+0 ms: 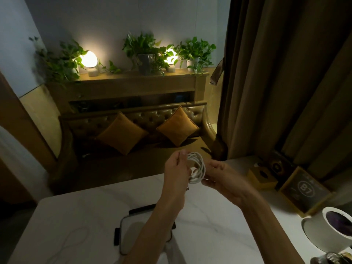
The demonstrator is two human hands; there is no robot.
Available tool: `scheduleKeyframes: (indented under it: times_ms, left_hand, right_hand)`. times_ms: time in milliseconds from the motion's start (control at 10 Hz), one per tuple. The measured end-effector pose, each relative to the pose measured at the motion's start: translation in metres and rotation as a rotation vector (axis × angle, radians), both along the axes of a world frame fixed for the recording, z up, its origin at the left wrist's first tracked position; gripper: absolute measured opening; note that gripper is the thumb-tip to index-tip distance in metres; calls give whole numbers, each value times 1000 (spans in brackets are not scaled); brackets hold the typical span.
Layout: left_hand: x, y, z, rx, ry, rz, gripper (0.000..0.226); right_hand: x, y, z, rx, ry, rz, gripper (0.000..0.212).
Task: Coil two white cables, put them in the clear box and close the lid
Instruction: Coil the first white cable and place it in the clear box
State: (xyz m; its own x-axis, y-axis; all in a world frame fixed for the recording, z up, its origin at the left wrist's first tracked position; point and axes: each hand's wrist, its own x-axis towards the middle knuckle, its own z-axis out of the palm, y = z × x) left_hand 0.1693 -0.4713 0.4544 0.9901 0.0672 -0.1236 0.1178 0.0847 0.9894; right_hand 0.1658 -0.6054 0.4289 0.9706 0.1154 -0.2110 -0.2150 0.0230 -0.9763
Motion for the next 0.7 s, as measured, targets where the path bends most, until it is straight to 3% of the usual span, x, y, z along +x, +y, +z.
scheduleKeyframes:
  times_ms: [100,200,300,500,700]
  left_hand:
    - [1,0,-8,-33,-78,56,20]
    - [-1,-1,-11,-88,-86,71,24]
    - [-1,-3,-13,-120,-103,84,26]
    - [1,-9,-20,-204,-74,187,28]
    - [7,-4,-21,-371,36,259,28]
  right_hand:
    - [-6,3,6,-9,-2,-9,36]
    - [-17,18,12,-153,-55,71,43]
    - [-20,28,17,-202,-90,-11,43]
    - [-19,44,13,-675,-205,-217,41]
    - [-41,42,19,-848,-552,-211,26]
